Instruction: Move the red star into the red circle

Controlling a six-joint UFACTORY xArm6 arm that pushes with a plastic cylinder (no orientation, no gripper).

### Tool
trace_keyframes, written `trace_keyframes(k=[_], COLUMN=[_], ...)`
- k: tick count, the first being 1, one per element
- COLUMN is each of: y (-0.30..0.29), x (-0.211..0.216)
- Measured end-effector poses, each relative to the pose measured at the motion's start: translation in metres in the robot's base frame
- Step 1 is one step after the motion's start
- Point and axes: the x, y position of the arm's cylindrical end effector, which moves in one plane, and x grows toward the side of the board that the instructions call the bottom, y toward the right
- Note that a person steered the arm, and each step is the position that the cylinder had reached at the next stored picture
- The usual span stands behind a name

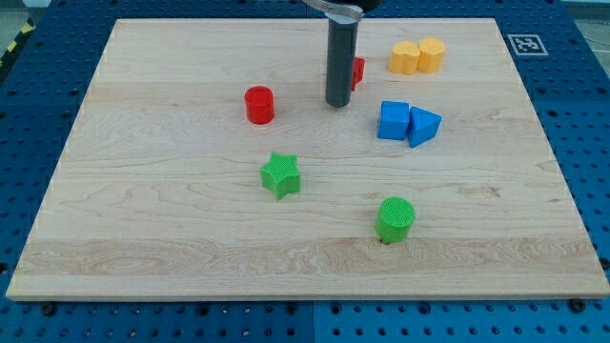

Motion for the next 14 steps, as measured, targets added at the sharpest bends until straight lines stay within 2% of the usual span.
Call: trace_keyframes(k=[2,5,6,8,9,12,14], y=[0.047,0.045,0.014,-0.015,-0.018,-0.008,-0.052], x=[-0.003,-0.069,-0.068,-0.036,-0.035,0.003,0.001])
